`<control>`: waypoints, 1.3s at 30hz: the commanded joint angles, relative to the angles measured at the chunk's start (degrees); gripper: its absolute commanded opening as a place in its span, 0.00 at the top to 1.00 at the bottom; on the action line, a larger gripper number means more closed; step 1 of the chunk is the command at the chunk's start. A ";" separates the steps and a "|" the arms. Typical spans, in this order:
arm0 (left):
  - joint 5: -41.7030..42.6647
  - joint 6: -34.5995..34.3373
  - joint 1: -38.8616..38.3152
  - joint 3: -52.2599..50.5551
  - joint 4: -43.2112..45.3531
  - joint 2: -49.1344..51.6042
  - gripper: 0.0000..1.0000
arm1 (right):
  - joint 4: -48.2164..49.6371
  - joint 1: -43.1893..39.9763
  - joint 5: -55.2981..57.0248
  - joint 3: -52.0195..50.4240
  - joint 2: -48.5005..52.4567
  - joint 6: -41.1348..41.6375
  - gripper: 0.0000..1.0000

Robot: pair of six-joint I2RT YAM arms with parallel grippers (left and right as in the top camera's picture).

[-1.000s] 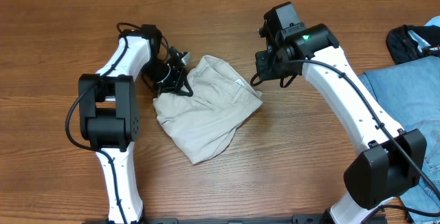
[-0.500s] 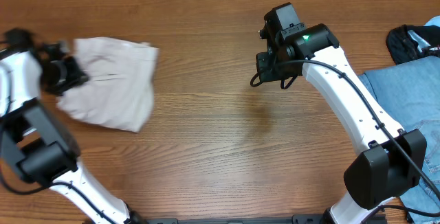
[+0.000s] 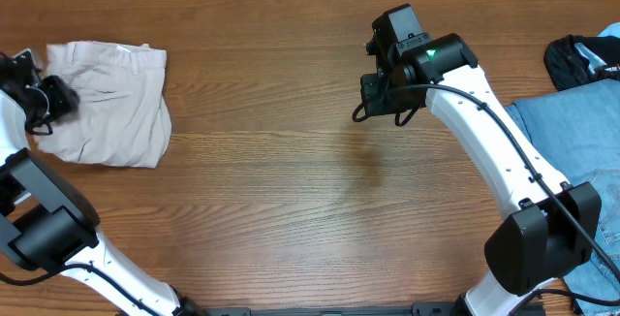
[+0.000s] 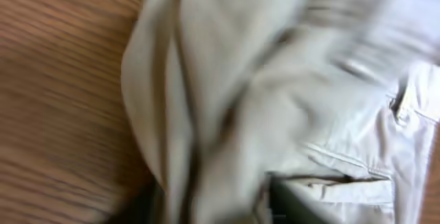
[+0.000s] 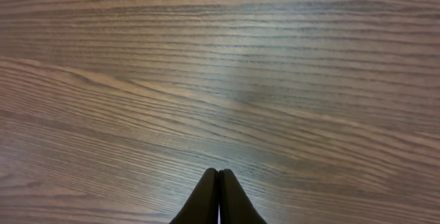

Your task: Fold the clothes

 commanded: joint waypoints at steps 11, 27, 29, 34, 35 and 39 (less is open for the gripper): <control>-7.19 -5.90 -3.89 7.15 -6.45 -7.30 0.00 | 6.58 0.26 -4.28 1.25 -0.94 0.85 0.16; -6.27 -5.95 -26.56 7.26 -34.18 -16.22 0.00 | 22.80 -7.50 -4.17 1.25 -0.94 2.62 0.00; -6.27 -5.97 -28.15 7.26 -38.03 -16.59 0.00 | 18.86 -9.05 -4.22 1.27 -1.25 2.64 0.00; -6.27 -6.54 -30.25 7.23 -44.35 -20.52 0.00 | 9.42 -10.62 -3.67 1.25 -5.20 3.13 0.00; -6.29 -6.80 -30.60 7.23 -44.94 -22.10 0.00 | 8.04 -10.62 -2.91 1.25 -6.60 3.48 0.00; -7.04 -6.71 -33.03 6.80 -44.50 -30.53 0.00 | 3.39 -10.56 2.86 1.05 -13.42 8.11 0.00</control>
